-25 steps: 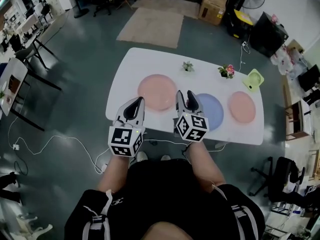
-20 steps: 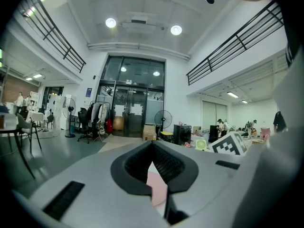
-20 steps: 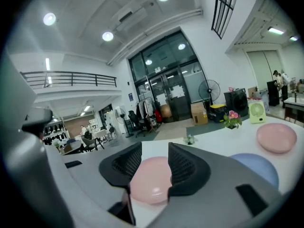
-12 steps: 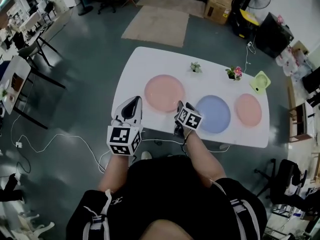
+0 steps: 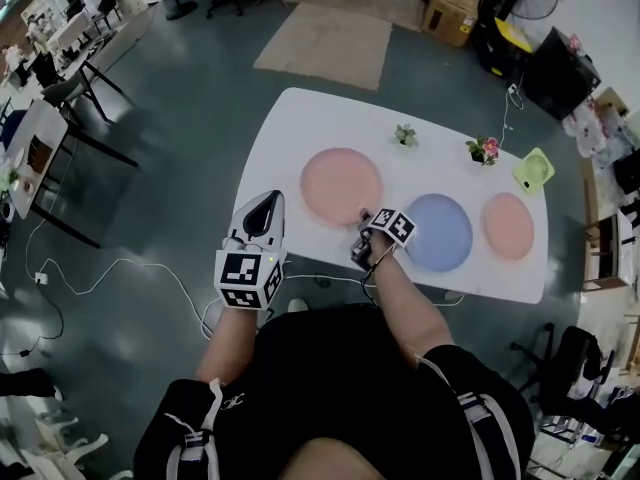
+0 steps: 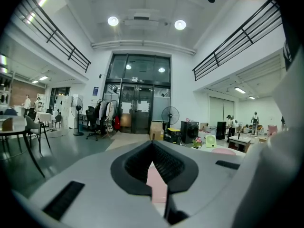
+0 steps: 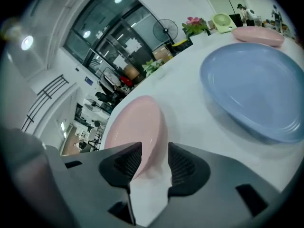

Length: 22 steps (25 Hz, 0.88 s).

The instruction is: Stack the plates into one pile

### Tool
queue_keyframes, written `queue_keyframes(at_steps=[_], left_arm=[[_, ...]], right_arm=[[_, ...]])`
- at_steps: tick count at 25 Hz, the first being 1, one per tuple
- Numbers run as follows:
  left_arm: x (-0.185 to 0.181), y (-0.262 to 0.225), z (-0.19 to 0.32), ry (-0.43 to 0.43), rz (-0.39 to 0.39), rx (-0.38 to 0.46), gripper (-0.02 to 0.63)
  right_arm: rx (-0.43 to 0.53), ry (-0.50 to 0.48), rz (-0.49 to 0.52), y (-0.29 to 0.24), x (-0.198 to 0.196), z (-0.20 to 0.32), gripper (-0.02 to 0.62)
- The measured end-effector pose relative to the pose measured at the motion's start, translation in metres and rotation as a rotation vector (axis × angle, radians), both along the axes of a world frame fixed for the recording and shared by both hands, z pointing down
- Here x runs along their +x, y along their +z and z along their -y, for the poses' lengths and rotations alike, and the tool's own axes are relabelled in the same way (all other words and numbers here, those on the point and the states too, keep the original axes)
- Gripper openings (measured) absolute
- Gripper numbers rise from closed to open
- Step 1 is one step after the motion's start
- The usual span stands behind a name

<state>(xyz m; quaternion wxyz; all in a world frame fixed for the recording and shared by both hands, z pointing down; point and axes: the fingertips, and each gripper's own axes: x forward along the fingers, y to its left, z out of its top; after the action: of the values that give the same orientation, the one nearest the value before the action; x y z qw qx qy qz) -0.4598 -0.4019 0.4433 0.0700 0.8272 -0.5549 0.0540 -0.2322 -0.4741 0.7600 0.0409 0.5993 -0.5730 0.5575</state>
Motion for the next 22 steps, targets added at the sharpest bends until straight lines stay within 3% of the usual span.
queue_keyframes(at_steps=[7, 13, 16, 22], left_arm=[[-0.010, 0.003, 0.009, -0.022, 0.005, -0.005, 0.012], [-0.022, 0.001, 0.016, -0.022, 0.005, -0.005, 0.012], [-0.023, -0.001, 0.019, -0.011, 0.003, -0.003, 0.012], [-0.006, -0.001, 0.029, 0.039, -0.004, 0.000, 0.012]], right_arm=[[-0.058, 0.029, 0.059, 0.017, -0.006, 0.012, 0.159], [-0.108, 0.115, 0.153, 0.020, -0.011, 0.013, 0.052], [-0.116, 0.175, 0.202, 0.016, -0.009, 0.011, 0.040], [-0.092, 0.182, 0.256, -0.011, -0.004, 0.009, 0.043]])
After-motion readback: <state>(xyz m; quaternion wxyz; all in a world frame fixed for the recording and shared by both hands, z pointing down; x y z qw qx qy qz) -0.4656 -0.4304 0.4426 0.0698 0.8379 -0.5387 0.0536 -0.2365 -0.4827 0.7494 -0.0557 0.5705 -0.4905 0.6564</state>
